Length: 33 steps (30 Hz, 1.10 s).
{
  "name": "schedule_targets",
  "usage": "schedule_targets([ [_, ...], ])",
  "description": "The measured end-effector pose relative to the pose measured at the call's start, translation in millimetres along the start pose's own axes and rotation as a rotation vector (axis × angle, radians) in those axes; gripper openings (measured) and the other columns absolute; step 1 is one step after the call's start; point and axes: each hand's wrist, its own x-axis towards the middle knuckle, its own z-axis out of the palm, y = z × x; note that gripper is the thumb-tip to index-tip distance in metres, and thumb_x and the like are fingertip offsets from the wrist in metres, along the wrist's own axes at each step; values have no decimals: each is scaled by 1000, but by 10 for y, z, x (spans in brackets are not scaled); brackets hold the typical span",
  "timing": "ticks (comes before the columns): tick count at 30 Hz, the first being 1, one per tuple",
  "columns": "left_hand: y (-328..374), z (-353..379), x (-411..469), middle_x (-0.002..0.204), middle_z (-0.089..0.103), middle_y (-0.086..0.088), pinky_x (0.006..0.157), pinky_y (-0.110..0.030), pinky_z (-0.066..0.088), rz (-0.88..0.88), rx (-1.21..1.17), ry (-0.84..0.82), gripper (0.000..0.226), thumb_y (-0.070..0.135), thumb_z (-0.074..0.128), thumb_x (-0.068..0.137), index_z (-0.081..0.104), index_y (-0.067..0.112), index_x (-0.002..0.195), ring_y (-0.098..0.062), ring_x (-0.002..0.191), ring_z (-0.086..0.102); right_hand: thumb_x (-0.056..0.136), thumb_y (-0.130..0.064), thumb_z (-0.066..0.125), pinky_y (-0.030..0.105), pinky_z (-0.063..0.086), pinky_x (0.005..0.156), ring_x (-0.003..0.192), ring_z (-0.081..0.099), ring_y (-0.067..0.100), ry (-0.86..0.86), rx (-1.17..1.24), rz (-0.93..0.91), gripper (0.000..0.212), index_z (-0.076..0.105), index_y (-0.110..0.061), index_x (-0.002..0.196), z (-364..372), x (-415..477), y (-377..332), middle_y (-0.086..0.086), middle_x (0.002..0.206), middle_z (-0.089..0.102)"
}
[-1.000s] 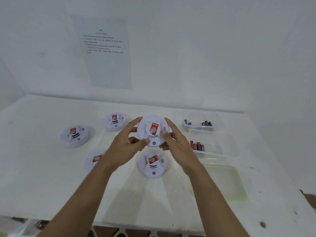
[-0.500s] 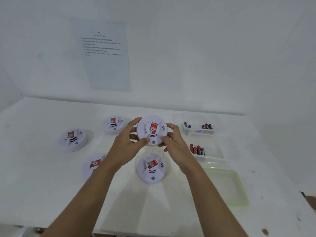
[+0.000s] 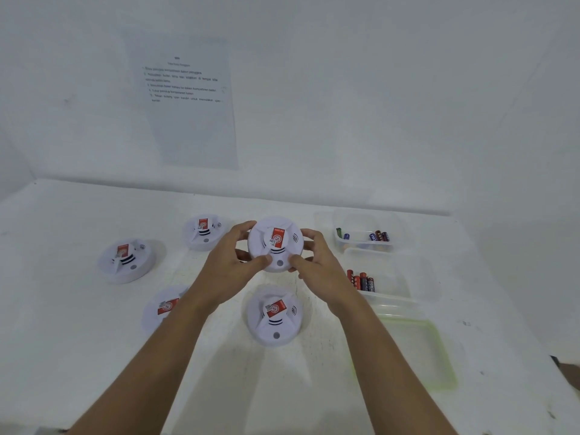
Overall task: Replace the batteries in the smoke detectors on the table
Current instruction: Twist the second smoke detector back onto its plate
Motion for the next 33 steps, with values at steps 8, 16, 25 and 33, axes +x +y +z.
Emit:
schedule_targets([
  [8, -36, 34, 88, 124, 56, 20, 71, -16, 48, -15, 25, 6, 61, 26, 78, 81, 49, 35, 134, -9, 87, 66, 96, -18, 58, 24, 47, 79, 94, 66, 10, -11, 9, 25, 52, 38, -29, 142, -10, 113, 57, -8, 132, 56],
  [16, -77, 49, 190, 123, 57, 21, 71, -16, 48, -13, 31, 5, 59, 23, 77, 82, 50, 35, 133, -6, 83, 66, 96, -19, 58, 27, 46, 82, 105, 65, 16, -4, 30, 46, 51, 37, -30, 142, -1, 231, 134, -8, 133, 55],
  [25, -121, 93, 342, 117, 58, 18, 62, -6, 46, -5, 83, 31, 55, 20, 73, 85, 50, 29, 134, 0, 79, 64, 103, -24, 53, 24, 46, 85, 117, 60, 18, 12, 8, 23, 40, 39, -31, 139, 83, 388, 200, -15, 126, 54],
  [33, -287, 247, 612, 95, 63, 23, 66, -13, 43, 14, 255, -5, 21, 26, 65, 90, 57, 33, 108, 2, 86, 61, 100, -25, 50, 47, 41, 109, 128, 45, 30, 162, -185, 56, 39, 49, -21, 138, 260, 795, 377, 7, 134, 53],
])
